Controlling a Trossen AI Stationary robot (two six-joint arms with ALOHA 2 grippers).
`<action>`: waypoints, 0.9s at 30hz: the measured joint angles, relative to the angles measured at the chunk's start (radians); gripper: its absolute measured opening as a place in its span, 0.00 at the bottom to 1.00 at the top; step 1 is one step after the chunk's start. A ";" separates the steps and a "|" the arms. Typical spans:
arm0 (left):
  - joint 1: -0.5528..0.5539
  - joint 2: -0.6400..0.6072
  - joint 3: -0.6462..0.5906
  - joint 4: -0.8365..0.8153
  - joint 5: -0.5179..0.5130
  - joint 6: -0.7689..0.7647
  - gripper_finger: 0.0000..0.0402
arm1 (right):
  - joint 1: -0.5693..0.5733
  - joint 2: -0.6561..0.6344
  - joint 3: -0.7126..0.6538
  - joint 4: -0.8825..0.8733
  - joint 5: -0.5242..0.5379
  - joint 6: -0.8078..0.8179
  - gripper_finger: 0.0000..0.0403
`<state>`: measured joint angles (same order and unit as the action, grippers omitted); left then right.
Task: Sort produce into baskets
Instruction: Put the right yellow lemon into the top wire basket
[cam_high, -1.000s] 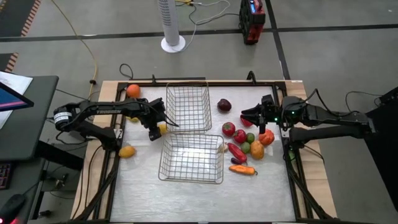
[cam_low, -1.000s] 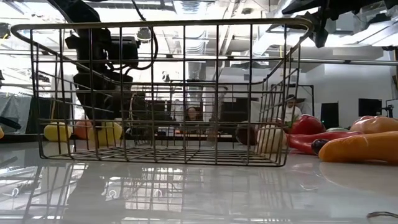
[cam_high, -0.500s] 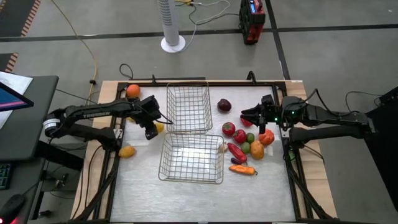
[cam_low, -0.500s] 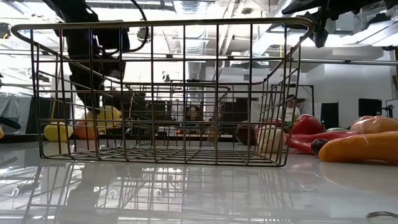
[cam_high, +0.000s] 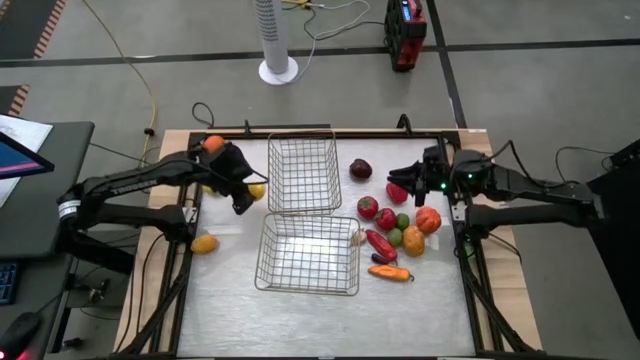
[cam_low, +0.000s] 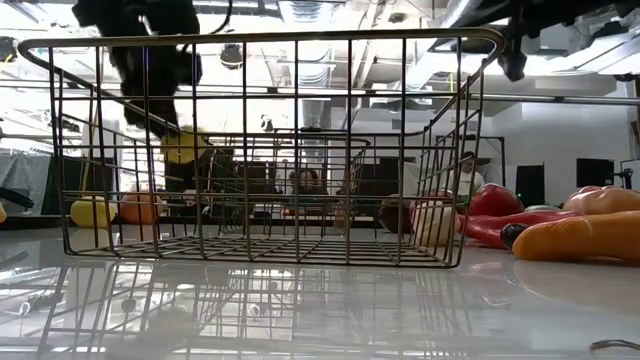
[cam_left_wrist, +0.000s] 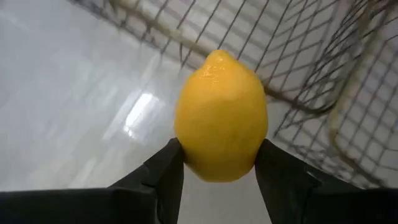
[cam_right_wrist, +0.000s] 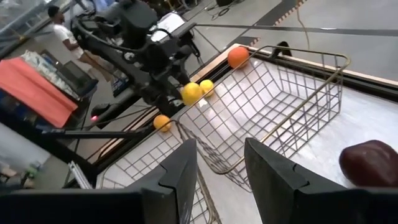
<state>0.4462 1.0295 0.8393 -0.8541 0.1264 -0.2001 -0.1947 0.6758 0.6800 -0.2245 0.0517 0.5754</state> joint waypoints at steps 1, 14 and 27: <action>0.000 0.007 0.023 -0.008 0.000 0.007 0.40 | -0.005 0.001 0.000 0.000 0.000 0.000 0.40; 0.001 0.203 0.239 -0.036 0.064 0.083 0.40 | -0.082 0.003 0.000 0.001 -0.027 0.001 0.40; 0.001 0.386 0.240 0.169 0.210 0.063 0.41 | -0.039 0.026 0.000 -0.001 -0.080 0.005 0.40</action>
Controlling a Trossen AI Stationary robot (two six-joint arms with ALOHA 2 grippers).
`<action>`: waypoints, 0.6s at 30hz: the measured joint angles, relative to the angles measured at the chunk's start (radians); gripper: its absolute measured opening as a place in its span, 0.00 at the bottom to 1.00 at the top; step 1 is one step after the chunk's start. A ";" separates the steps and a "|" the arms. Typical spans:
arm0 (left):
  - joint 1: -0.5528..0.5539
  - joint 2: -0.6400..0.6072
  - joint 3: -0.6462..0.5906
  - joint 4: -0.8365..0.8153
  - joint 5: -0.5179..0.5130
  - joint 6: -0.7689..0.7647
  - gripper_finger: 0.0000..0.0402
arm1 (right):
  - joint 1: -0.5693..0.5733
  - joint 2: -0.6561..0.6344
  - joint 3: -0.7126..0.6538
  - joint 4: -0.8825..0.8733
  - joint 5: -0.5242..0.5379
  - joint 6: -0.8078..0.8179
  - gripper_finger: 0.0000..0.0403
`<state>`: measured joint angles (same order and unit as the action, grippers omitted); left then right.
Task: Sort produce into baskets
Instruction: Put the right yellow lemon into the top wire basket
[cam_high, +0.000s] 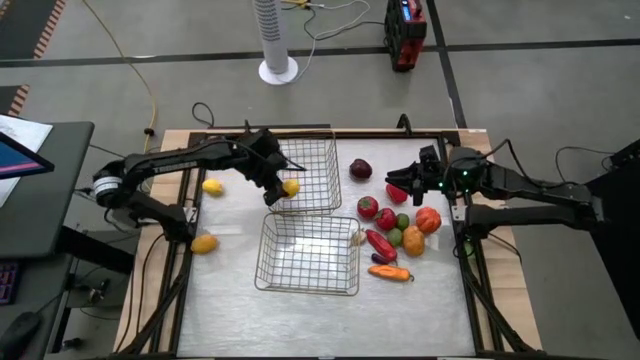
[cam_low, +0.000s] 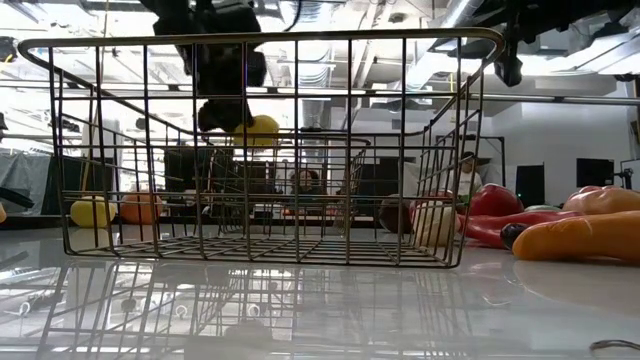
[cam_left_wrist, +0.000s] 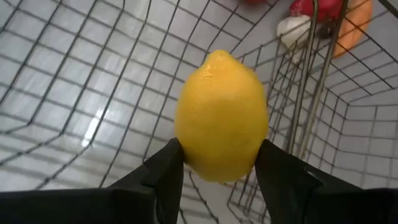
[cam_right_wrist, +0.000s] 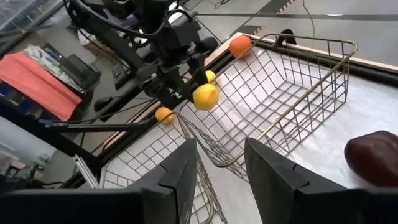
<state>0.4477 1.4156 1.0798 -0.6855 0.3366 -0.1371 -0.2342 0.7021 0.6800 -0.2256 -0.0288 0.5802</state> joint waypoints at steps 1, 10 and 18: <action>0.000 0.008 0.000 0.013 0.000 0.000 0.41 | 0.003 0.000 0.000 0.001 0.000 -0.002 0.40; 0.002 0.012 -0.001 0.065 -0.041 0.030 0.41 | 0.033 0.022 0.000 0.003 -0.001 0.003 0.40; 0.002 0.025 -0.001 0.071 -0.120 0.066 0.41 | 0.031 0.057 0.000 0.022 -0.003 0.019 0.40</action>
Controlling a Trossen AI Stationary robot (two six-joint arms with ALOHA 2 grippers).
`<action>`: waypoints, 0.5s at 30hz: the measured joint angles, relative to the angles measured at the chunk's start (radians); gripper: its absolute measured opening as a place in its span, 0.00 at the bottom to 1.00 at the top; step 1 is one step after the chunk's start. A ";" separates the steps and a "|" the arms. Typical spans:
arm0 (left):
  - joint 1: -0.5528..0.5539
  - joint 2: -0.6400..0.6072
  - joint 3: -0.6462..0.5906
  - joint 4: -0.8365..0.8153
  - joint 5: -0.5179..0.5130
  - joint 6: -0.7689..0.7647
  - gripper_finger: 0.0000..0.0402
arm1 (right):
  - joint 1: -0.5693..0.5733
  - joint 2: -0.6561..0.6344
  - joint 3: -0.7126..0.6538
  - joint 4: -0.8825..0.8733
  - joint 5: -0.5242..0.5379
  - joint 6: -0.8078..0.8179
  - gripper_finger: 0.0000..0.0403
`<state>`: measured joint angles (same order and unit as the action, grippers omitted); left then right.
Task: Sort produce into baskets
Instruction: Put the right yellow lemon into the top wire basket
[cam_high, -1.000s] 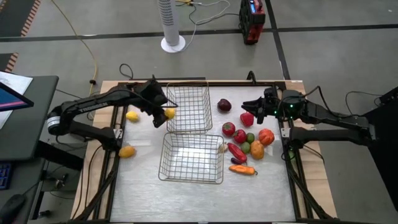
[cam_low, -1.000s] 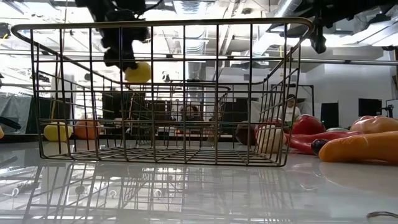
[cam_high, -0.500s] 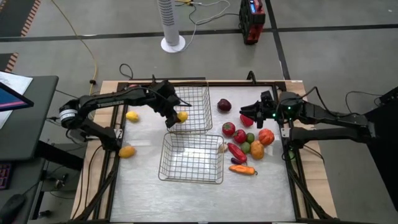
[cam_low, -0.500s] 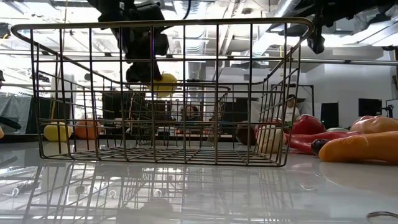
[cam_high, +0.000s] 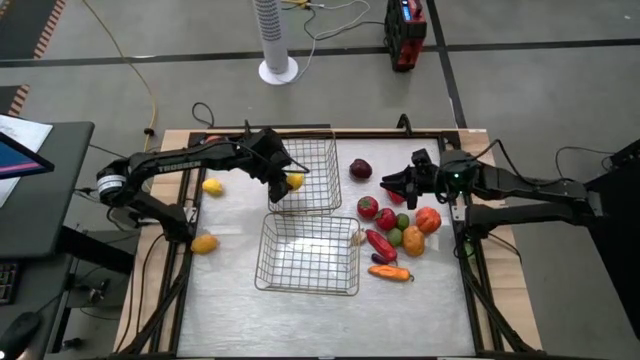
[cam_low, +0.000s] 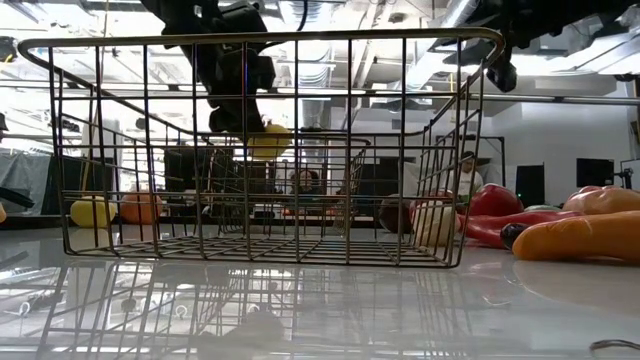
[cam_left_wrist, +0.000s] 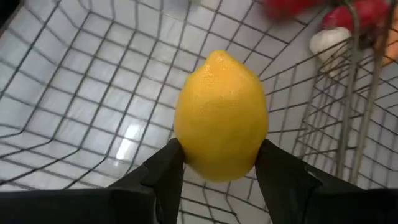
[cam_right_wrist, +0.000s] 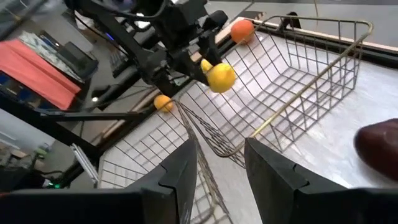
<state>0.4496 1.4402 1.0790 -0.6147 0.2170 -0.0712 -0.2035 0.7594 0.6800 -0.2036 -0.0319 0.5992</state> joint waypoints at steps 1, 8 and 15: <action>0.001 -0.002 0.000 -0.008 -0.007 -0.001 0.41 | 0.000 -0.001 0.000 0.013 0.000 0.003 0.40; 0.003 0.003 0.000 -0.015 -0.016 0.014 0.43 | -0.002 0.007 0.000 0.024 0.002 0.003 0.40; 0.003 0.002 0.000 -0.019 -0.017 0.018 0.50 | -0.002 0.007 0.000 0.024 0.004 0.006 0.40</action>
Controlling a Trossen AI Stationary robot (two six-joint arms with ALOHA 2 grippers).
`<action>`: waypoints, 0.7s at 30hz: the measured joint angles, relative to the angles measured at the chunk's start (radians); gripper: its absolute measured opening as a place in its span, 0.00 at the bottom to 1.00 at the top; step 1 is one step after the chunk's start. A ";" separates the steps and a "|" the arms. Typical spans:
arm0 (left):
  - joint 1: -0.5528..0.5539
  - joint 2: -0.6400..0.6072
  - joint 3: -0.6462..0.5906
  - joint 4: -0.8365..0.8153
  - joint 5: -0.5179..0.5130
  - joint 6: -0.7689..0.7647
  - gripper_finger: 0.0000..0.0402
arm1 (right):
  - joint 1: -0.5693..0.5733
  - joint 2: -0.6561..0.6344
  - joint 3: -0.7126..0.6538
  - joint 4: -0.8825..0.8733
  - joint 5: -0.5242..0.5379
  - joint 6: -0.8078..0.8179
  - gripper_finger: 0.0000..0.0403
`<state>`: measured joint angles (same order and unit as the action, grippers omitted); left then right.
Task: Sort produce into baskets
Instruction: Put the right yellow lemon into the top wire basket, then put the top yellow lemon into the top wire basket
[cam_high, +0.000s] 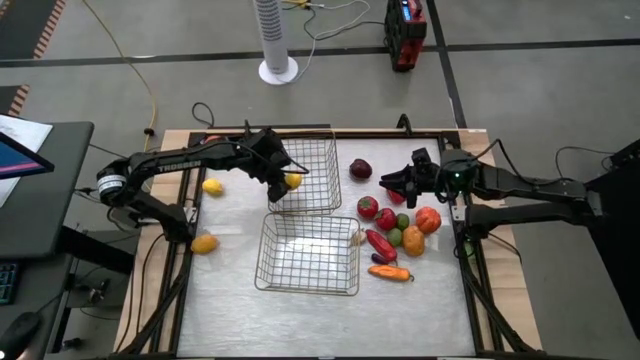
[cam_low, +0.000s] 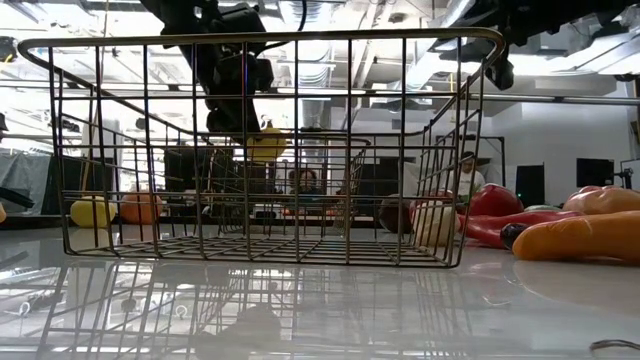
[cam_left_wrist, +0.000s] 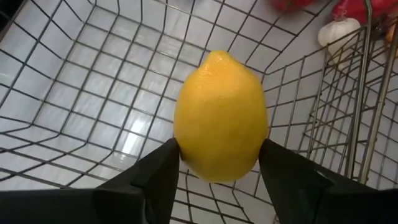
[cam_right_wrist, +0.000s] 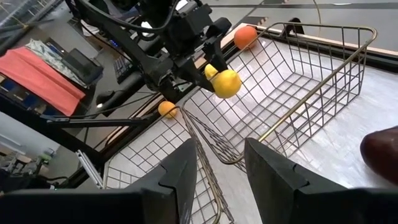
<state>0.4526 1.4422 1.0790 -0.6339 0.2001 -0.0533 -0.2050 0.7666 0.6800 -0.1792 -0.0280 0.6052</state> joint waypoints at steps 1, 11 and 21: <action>0.000 0.000 0.000 0.001 -0.001 0.003 0.51 | 0.000 0.000 0.000 0.000 0.000 0.000 0.40; 0.001 0.000 0.000 0.023 -0.002 -0.010 0.64 | 0.000 0.000 0.000 0.000 0.000 -0.003 0.40; 0.112 -0.104 0.000 -0.048 -0.029 0.024 0.62 | 0.001 -0.002 0.000 -0.023 -0.032 -0.003 0.40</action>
<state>0.5647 1.3383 1.0786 -0.6815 0.1709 -0.0297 -0.2043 0.7647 0.6800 -0.2025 -0.0601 0.6022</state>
